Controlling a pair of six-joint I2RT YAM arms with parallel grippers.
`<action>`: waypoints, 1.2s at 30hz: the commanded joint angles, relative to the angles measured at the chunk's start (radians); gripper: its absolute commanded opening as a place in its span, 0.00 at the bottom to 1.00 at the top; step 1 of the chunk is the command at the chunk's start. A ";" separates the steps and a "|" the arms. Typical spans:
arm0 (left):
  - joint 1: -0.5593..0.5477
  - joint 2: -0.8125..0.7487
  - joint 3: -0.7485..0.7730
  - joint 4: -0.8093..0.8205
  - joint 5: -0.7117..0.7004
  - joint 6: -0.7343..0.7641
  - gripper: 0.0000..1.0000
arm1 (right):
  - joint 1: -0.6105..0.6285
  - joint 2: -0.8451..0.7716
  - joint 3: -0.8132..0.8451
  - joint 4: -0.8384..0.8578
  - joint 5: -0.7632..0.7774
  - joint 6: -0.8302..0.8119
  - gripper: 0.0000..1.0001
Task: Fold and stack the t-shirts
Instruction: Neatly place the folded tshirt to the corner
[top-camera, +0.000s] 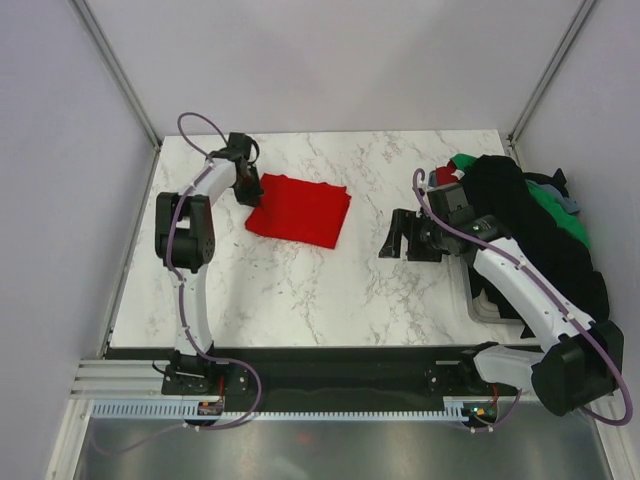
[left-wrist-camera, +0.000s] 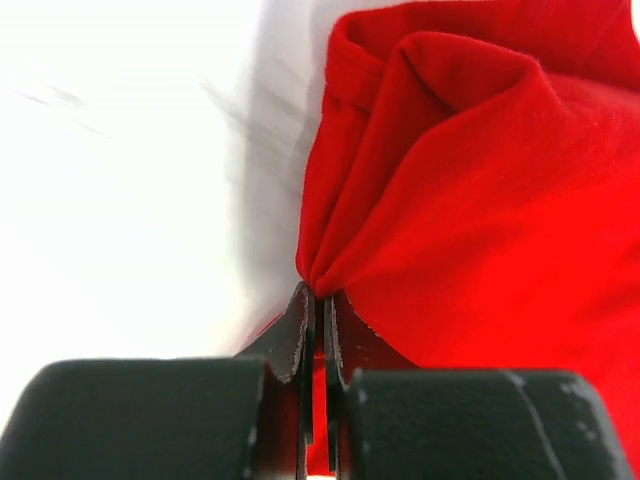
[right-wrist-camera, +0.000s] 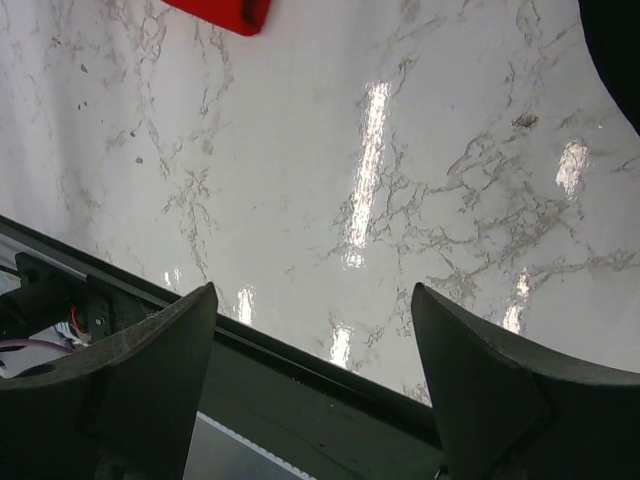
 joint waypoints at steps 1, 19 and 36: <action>0.081 0.051 0.144 -0.059 -0.359 0.139 0.02 | 0.003 -0.051 -0.020 -0.003 -0.033 -0.017 0.86; 0.350 0.144 0.599 0.103 -0.519 0.110 1.00 | 0.022 0.035 -0.056 0.017 -0.078 -0.008 0.85; 0.313 -0.127 -0.128 0.237 0.002 -0.148 0.24 | 0.037 -0.077 -0.057 -0.037 -0.017 0.000 0.86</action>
